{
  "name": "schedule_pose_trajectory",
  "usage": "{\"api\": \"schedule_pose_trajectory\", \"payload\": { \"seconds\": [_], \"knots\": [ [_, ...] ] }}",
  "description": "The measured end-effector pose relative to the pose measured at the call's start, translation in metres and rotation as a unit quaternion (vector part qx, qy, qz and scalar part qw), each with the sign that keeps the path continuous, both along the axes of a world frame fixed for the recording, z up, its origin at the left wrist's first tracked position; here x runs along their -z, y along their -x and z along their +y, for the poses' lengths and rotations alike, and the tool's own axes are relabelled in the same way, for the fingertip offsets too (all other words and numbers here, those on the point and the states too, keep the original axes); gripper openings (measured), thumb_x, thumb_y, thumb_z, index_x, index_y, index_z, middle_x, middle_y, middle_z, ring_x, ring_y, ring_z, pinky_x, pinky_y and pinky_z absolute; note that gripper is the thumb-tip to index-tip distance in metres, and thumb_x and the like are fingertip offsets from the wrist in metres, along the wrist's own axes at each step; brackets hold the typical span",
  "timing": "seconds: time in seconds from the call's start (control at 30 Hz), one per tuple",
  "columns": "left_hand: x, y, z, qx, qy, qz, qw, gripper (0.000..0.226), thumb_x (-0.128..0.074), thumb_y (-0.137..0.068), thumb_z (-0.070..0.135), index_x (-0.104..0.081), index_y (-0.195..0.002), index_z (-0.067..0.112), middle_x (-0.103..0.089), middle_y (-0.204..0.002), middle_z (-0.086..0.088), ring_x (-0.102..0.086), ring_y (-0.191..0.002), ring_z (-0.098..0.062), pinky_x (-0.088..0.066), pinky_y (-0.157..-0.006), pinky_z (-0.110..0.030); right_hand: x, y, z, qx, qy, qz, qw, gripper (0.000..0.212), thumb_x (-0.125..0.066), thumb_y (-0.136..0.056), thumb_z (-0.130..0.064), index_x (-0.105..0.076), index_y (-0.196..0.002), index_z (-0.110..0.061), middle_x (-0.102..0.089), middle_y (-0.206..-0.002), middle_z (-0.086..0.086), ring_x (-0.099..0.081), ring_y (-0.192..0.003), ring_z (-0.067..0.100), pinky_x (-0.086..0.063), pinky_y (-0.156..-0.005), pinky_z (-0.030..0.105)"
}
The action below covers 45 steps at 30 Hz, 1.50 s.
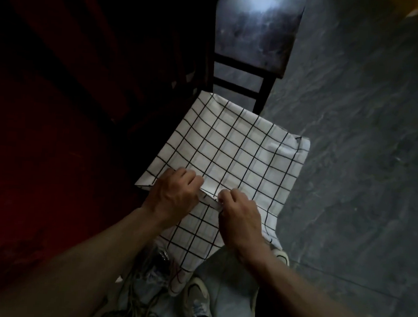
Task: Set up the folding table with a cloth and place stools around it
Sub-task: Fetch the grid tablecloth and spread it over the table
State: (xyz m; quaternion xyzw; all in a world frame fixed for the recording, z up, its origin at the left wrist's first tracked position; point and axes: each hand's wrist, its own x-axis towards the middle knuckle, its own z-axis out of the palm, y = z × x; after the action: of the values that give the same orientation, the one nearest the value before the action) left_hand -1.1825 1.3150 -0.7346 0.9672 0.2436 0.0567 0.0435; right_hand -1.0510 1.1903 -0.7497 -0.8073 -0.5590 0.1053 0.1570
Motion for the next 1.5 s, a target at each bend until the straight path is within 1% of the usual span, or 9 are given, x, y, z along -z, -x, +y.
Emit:
{"api": "schedule_pose_trajectory", "payload": {
  "seconds": [0.1,0.23,0.3,0.43,0.73,0.87,1.17,1.33,1.5],
  "knots": [
    [-0.026,-0.004,0.007,0.019,-0.049,-0.01,0.999,0.022,-0.062,-0.075,0.003,-0.058,-0.095,0.012,-0.06,-0.085,-0.008,-0.056,-0.076,-0.027,-0.043,-0.064,-0.039,-0.041,-0.018,0.01,0.003,-0.055,0.0,0.998,0.009,-0.053,-0.081,-0.01,-0.059,-0.087,-0.013,-0.055,-0.08,0.002,-0.047,-0.065,0.019,-0.033,-0.052,0.029],
    [-0.09,-0.02,0.014,-0.013,-0.067,-0.055,0.996,0.025,-0.068,-0.069,-0.003,-0.061,-0.09,0.01,-0.059,-0.082,-0.009,-0.055,-0.073,-0.03,-0.042,-0.062,-0.039,-0.114,-0.047,0.019,0.004,-0.082,-0.02,0.996,0.009,-0.053,-0.084,-0.01,-0.06,-0.088,-0.014,-0.056,-0.082,0.001,-0.049,-0.068,0.018,-0.036,-0.05,0.03],
    [-0.133,-0.034,0.017,-0.01,-0.07,-0.072,0.995,0.024,-0.068,-0.071,-0.003,-0.061,-0.089,0.01,-0.059,-0.083,-0.01,-0.056,-0.073,-0.031,-0.044,-0.062,-0.04,-0.156,-0.061,0.022,0.016,-0.101,-0.031,0.994,0.01,-0.051,-0.084,-0.009,-0.06,-0.087,-0.013,-0.056,-0.081,0.002,-0.049,-0.068,0.019,-0.038,-0.049,0.031],
    [-0.231,-0.059,0.019,0.023,-0.116,-0.114,0.986,0.014,-0.063,-0.078,0.003,-0.064,-0.09,0.01,-0.06,-0.084,-0.009,-0.057,-0.073,-0.031,-0.044,-0.064,-0.042,-0.25,-0.088,0.013,0.061,-0.138,-0.049,0.987,0.017,-0.065,-0.077,0.005,-0.062,-0.084,-0.01,-0.056,-0.079,0.005,-0.049,-0.063,0.02,-0.035,-0.05,0.028],
    [-0.452,-0.119,-0.011,0.079,-0.248,-0.124,0.958,0.013,-0.048,-0.091,0.015,-0.061,-0.096,0.014,-0.058,-0.088,-0.009,-0.054,-0.078,-0.031,-0.04,-0.066,-0.042,-0.453,-0.12,-0.046,0.113,-0.233,-0.045,0.965,0.007,-0.056,-0.084,-0.005,-0.06,-0.088,-0.009,-0.055,-0.088,0.008,-0.054,-0.072,0.029,-0.045,-0.056,0.038],
    [-0.522,-0.146,-0.052,0.114,-0.321,-0.14,0.93,0.014,-0.052,-0.083,0.006,-0.06,-0.093,0.013,-0.057,-0.084,-0.009,-0.054,-0.075,-0.03,-0.04,-0.065,-0.041,-0.513,-0.152,-0.094,0.12,-0.237,-0.079,0.961,0.012,-0.061,-0.084,-0.004,-0.057,-0.092,-0.012,-0.053,-0.095,0.006,-0.057,-0.065,0.033,-0.047,-0.054,0.039],
    [-0.609,-0.225,-0.176,0.198,-0.41,-0.177,0.873,0.02,-0.056,-0.078,-0.004,-0.055,-0.09,0.011,-0.052,-0.078,-0.007,-0.048,-0.067,-0.026,-0.035,-0.059,-0.038,-0.591,-0.223,-0.242,0.128,-0.224,-0.167,0.952,0.011,-0.061,-0.089,-0.008,-0.057,-0.099,-0.008,-0.052,-0.101,0.012,-0.053,-0.06,0.036,-0.047,-0.048,0.043],
    [-0.633,-0.276,-0.243,0.275,-0.384,-0.197,0.859,0.014,-0.058,-0.079,0.0,-0.059,-0.089,0.009,-0.055,-0.079,-0.01,-0.052,-0.068,-0.029,-0.035,-0.059,-0.039,-0.62,-0.259,-0.33,0.151,-0.207,-0.206,0.944,0.014,-0.063,-0.089,-0.011,-0.057,-0.102,-0.008,-0.054,-0.105,0.013,-0.055,-0.063,0.039,-0.048,-0.049,0.045],
    [-0.632,-0.336,-0.309,0.35,-0.331,-0.224,0.847,0.012,-0.055,-0.081,0.006,-0.06,-0.092,0.007,-0.055,-0.082,-0.011,-0.052,-0.072,-0.032,-0.038,-0.06,-0.04,-0.63,-0.287,-0.414,0.228,-0.167,-0.237,0.929,0.014,-0.061,-0.091,-0.013,-0.057,-0.104,-0.008,-0.054,-0.106,0.013,-0.054,-0.064,0.042,-0.048,-0.052,0.047]
  ]
}}
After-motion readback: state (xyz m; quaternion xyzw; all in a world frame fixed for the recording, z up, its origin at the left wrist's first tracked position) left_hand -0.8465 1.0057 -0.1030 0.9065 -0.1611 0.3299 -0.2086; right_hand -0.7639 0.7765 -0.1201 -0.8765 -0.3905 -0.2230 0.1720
